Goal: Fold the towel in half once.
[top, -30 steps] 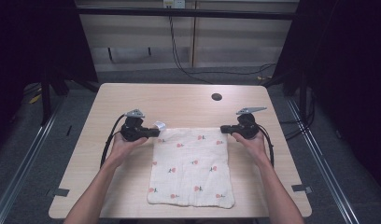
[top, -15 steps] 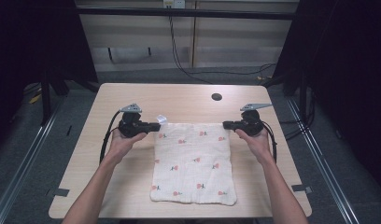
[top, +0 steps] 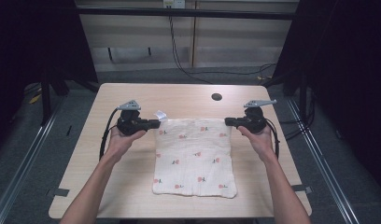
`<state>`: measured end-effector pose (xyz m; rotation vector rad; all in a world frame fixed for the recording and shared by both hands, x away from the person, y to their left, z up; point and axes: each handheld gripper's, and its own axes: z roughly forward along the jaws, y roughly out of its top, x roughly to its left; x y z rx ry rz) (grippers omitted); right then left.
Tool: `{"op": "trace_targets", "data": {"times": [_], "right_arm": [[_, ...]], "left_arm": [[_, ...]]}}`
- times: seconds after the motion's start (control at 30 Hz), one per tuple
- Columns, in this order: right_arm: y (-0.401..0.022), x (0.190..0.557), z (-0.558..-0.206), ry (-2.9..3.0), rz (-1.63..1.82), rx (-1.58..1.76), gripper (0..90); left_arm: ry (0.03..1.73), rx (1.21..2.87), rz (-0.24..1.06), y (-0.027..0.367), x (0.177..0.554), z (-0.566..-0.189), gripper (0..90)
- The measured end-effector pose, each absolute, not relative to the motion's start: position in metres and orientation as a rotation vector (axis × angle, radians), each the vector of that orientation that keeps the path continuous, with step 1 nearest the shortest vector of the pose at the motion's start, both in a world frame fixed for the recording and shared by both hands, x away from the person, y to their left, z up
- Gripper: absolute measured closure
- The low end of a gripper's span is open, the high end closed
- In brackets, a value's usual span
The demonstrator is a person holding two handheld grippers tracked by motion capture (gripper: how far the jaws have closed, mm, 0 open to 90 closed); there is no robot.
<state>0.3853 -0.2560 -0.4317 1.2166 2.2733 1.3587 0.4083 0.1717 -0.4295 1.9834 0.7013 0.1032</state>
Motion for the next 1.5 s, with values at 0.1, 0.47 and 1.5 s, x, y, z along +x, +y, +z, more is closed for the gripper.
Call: {"op": "trace_targets", "data": {"times": [0.1,0.47,1.5], "right_arm": [[-0.258,0.381,-0.433,2.279,1.356,1.218,87.3],[-0.261,0.362,-0.428,2.257,1.421,1.17,86.8],[-0.255,0.306,-0.421,2.34,1.414,1.062,87.4]], "left_arm": [[0.689,1.993,0.115,0.172,0.405,-0.429,85.5],[0.651,1.983,0.108,0.174,0.391,-0.425,85.4],[0.599,2.002,0.074,0.188,0.347,-0.431,85.5]]}}
